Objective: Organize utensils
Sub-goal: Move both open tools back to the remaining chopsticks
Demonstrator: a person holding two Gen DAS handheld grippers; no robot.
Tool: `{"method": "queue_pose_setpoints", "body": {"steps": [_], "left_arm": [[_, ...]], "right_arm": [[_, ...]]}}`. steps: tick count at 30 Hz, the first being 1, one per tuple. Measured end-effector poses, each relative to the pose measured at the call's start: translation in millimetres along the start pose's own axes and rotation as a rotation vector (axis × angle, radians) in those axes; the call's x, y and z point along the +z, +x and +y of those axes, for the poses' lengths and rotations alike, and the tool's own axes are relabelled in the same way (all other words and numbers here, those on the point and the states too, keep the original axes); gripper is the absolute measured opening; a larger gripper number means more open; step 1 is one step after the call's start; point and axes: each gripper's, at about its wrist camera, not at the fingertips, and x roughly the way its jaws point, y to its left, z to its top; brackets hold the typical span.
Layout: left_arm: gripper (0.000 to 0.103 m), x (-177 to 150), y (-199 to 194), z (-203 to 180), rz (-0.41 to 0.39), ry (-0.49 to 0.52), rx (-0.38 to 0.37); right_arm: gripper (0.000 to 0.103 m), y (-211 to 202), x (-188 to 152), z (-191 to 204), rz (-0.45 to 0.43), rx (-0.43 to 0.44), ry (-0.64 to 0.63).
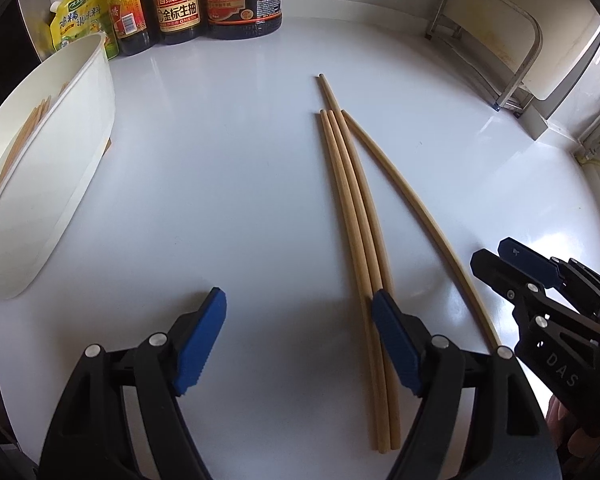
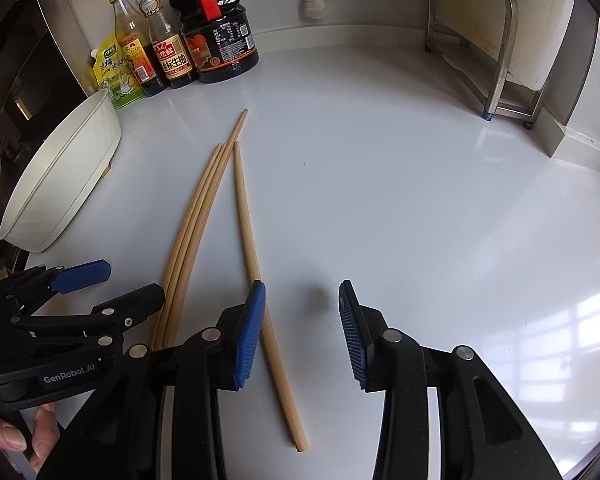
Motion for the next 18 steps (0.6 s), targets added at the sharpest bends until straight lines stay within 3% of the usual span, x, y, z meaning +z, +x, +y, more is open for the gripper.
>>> {"method": "queue_pose_setpoints", "body": {"steps": [9,18], "left_arm": [[0.075,2.6,2.7,5.3,0.0,0.003,0.062],[0.08,12.3,4.6,14.1,-0.009,-0.004,0.106]], "right_arm": [[0.037,-0.7,1.0,1.8,0.0,0.003,-0.014],[0.037,8.5,0.1,24.0,0.02,-0.057,-0.114]]}}
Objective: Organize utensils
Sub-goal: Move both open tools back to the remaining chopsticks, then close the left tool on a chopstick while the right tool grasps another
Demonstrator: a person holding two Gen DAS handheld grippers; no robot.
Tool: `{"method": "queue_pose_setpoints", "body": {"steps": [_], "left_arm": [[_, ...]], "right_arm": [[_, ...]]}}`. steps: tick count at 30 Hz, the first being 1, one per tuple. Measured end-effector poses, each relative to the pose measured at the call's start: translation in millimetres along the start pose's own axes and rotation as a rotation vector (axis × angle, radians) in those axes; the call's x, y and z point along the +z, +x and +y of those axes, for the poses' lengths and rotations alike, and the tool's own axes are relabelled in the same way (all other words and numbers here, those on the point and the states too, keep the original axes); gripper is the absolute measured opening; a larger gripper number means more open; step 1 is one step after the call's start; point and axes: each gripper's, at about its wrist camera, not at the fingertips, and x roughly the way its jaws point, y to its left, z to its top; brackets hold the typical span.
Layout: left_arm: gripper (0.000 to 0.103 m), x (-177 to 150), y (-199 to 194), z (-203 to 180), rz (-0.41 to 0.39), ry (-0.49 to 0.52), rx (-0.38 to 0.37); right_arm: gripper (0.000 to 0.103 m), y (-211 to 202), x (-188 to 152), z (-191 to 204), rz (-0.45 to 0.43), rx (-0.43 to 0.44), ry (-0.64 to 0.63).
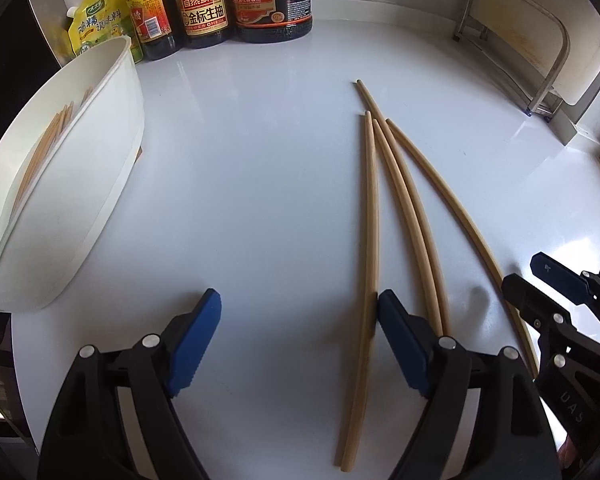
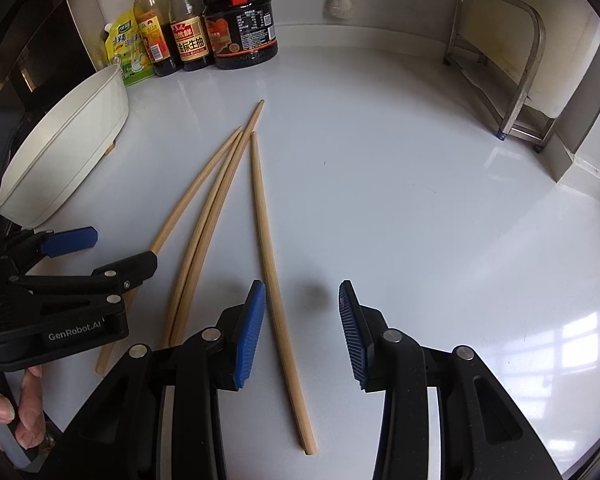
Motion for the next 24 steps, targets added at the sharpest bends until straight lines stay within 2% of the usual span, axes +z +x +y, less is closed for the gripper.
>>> {"method": "queue_pose_setpoints", "body": {"steps": [6,10,12,13,14,15,18,19,20,24], "left_arm": [[0.081,8.7,4.7,0.4,-0.008,0.01,-0.006],[0.087,14.1,9.4,-5.3,-0.024,0.052,0.005],[0.085,16.5,10.7,-6.9,-0.026,0.06,-0.001],[0.08,17.1,10.6,-7.6,-0.028,0.063,-0.012],[0.073,17.0,10.0,-8.0,-0.032,0.064,-0.031],[0.07,15.5,8.5,-9.2,-0.034,0.065,-0.045],[0.047,10.7,3.1,-14.6,-0.055,0.091,-0.057],[0.031,10.0,1.9,-16.0,-0.059,0.099,-0.064],[0.01,9.6,0.9,-18.0,-0.061,0.109,-0.068],[0.007,9.2,0.7,-18.7,-0.055,0.12,-0.072]], "right_arm": [[0.037,4.5,-4.3,8.6,0.014,-0.01,-0.042],[0.037,5.0,-4.7,15.1,0.006,-0.005,-0.062],[0.029,5.1,-4.0,18.1,0.001,0.002,-0.078],[0.027,5.3,-3.8,19.7,-0.001,0.003,-0.082],[0.021,5.2,-3.4,21.0,-0.003,0.0,-0.087],[0.014,5.4,-3.5,22.3,-0.005,-0.001,-0.091],[0.007,6.0,-2.4,23.8,-0.006,-0.006,-0.098],[0.007,6.2,-2.2,24.1,-0.005,-0.005,-0.1],[0.007,6.4,-2.2,24.1,-0.005,-0.003,-0.102],[0.006,6.5,-2.5,20.2,-0.004,0.015,-0.069]]}}
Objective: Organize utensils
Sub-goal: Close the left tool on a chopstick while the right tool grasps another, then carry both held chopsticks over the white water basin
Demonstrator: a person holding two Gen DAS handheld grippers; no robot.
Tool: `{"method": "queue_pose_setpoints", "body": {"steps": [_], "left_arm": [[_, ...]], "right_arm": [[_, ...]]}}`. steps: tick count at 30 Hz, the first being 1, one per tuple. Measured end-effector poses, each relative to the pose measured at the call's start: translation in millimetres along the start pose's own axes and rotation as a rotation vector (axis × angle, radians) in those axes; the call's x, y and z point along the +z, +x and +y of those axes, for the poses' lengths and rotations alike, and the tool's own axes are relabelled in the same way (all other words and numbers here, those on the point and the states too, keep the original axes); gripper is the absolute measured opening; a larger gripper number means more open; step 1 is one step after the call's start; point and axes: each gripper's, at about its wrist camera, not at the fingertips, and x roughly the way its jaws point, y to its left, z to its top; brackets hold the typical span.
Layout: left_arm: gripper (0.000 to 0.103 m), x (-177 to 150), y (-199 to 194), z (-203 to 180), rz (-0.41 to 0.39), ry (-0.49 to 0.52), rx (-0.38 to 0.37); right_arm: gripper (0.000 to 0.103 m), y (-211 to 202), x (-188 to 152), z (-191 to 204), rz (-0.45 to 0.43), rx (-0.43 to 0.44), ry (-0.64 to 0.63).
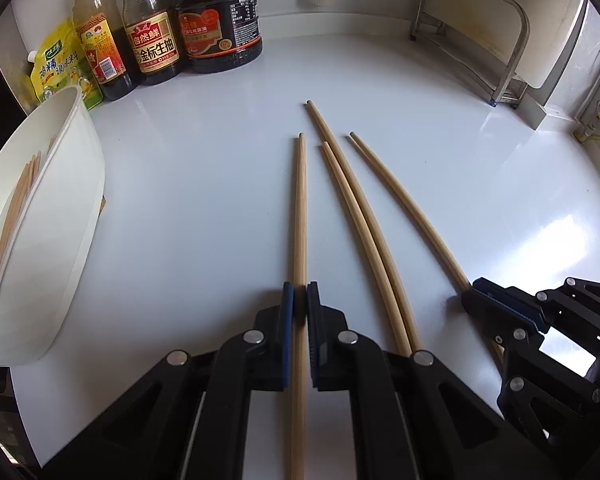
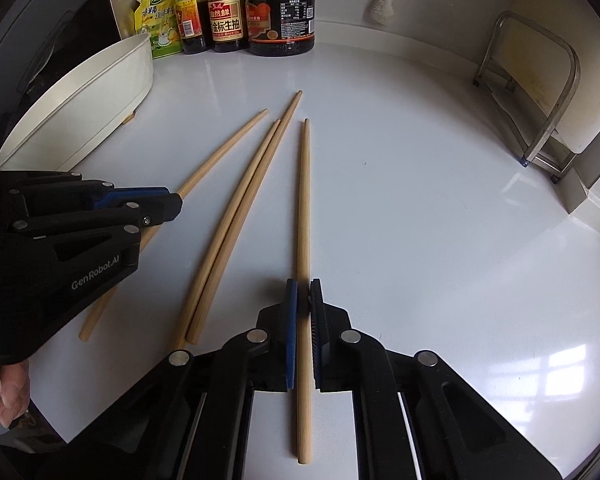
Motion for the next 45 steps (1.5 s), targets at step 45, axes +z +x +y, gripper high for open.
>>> {"method": "queue_pose_setpoints", "body": {"steps": [45], "left_arm": [[0.008,24.3,-56.5,318.1,-0.032,-0.309,0.177]], "right_arm": [[0.006,47.5,209.8,260.0,0.023,0.311,-0.029]]}}
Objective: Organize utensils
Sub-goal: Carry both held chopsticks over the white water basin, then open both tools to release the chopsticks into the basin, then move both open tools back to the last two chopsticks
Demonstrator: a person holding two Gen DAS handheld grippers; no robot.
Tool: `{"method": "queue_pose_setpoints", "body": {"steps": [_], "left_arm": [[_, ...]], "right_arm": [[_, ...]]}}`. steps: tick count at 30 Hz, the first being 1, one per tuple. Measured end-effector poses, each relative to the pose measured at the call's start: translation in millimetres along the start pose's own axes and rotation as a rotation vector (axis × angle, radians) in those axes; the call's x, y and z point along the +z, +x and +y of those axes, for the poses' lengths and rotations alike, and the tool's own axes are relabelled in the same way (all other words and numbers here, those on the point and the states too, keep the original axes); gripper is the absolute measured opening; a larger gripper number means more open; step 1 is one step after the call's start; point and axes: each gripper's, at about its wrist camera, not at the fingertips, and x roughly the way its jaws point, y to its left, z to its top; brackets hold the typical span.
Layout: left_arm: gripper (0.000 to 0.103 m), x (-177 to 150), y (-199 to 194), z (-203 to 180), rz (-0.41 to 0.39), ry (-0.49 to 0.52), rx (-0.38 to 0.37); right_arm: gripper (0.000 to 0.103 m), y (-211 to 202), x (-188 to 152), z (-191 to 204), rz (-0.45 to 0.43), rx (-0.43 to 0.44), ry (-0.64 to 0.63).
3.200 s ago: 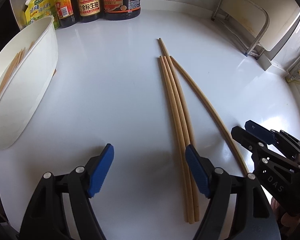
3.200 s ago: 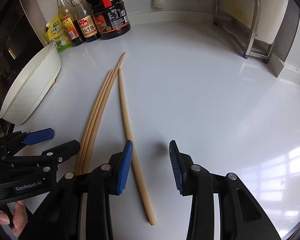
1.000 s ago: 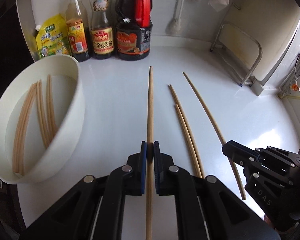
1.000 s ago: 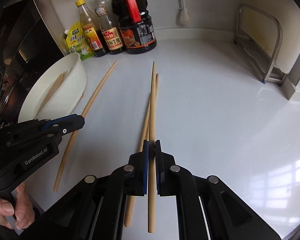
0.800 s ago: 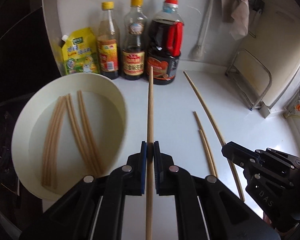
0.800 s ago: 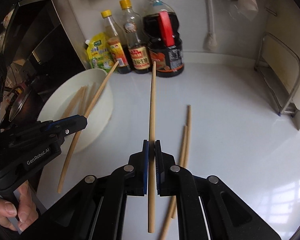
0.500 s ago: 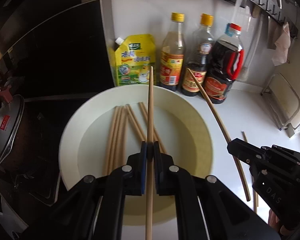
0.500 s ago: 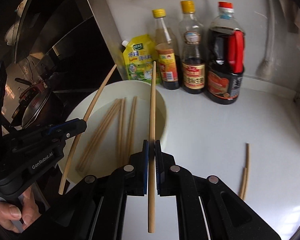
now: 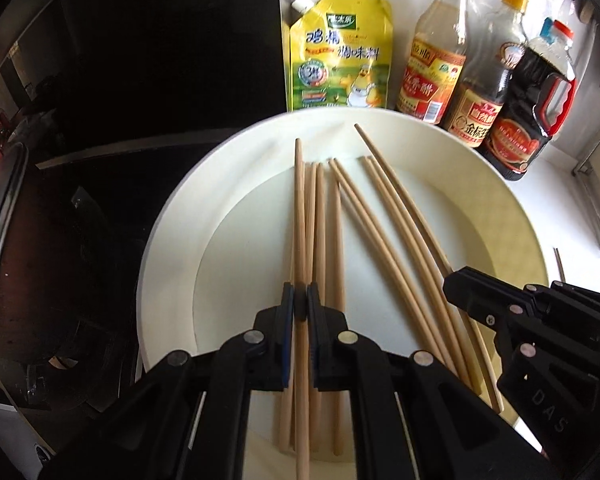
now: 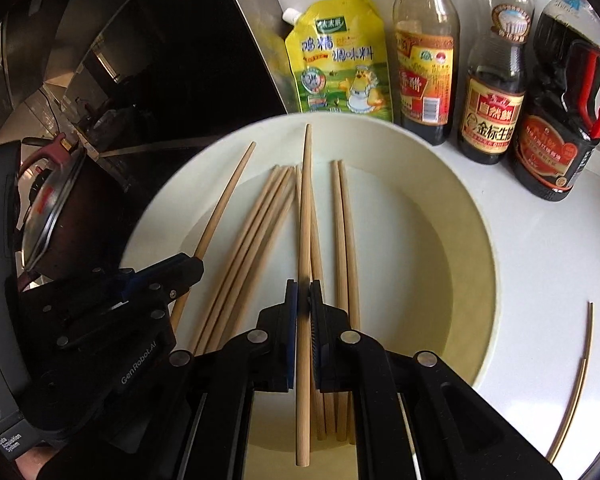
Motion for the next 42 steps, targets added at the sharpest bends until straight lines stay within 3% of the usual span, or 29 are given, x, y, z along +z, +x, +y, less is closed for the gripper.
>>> {"method": "queue_pose_setpoints", "body": {"steps": [7,13,18,22,32,38,42], "left_arm": [[0.009,-0.5,6.6,2.4,0.018,0.006,-0.003],[0.044,3.2,-5.7,8.3,-0.016,-0.006,-0.001],[0.048,1.0,-19.2,12.8,-0.036,-0.024,-0.001],[0.059,-3.9,-31.1,13.6,-0.05,-0.03,0.006],[0.086,-18.8,-67.3,7.2,-0.1,-0.046,0.016],[0.093,-31.6,-86.9,-4.3,-0.129,-0.075,0.019],[0.097,-39.4,-96.5,-17.4,-0.135,-0.067,0.021]], "right_arm": [[0.006,9.8,-6.0,-3.8,0.014,-0.016,0.022],[0.009,-0.3,-6.7,-1.2,-0.018,-0.046,0.009],[0.012,-10.3,-8.3,-2.3,-0.036,-0.048,0.014],[0.015,-19.2,-11.9,0.0,-0.049,-0.062,0.006],[0.045,-59.0,-33.5,-4.0,-0.118,-0.117,-0.013],[0.072,-85.2,-51.4,-17.9,-0.152,-0.181,0.012],[0.078,-97.7,-62.9,-33.6,-0.149,-0.214,0.048]]}}
